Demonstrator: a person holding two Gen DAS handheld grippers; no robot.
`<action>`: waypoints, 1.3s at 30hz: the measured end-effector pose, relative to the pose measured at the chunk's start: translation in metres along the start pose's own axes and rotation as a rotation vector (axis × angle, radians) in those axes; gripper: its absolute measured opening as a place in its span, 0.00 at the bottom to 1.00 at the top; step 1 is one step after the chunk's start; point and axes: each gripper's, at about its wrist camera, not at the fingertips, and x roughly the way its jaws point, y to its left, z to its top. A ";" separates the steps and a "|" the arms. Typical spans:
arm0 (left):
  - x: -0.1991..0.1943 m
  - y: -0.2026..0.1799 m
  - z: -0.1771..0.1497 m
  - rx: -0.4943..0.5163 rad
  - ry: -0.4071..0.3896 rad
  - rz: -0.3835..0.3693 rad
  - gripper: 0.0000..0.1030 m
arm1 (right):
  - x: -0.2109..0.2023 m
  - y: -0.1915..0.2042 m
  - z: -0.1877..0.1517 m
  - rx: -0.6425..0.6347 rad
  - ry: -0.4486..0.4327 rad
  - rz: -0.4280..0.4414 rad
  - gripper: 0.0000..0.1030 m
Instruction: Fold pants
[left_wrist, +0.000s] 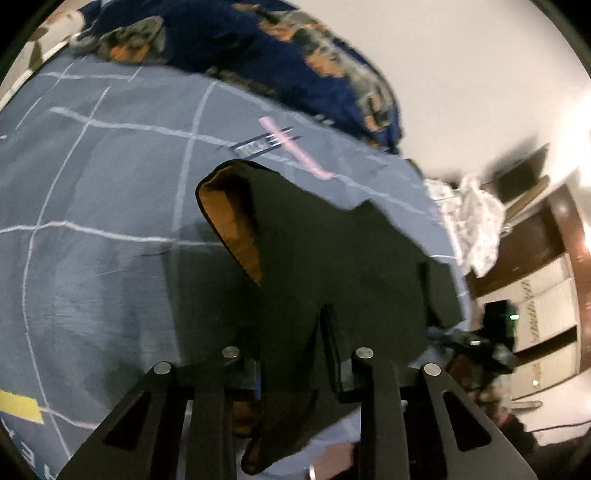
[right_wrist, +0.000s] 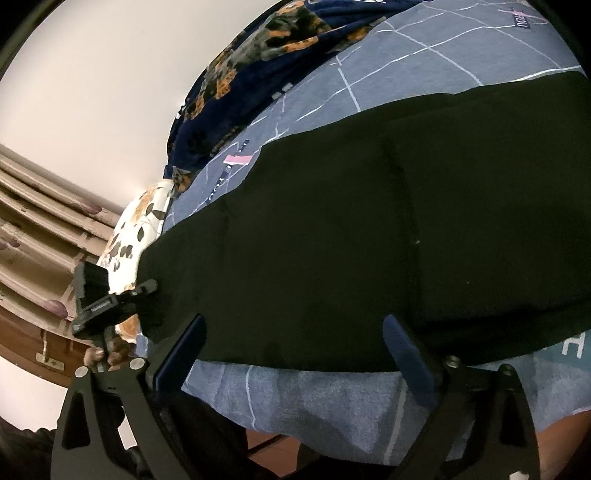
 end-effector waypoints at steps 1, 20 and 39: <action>-0.003 -0.005 0.001 0.002 -0.006 -0.015 0.24 | 0.000 0.000 0.000 0.004 -0.001 0.004 0.93; 0.053 -0.106 0.007 0.015 0.050 -0.335 0.24 | 0.012 0.048 0.011 0.038 0.030 0.428 0.94; 0.059 -0.090 0.003 -0.023 0.034 -0.332 0.45 | 0.040 0.023 0.017 0.204 0.086 0.497 0.98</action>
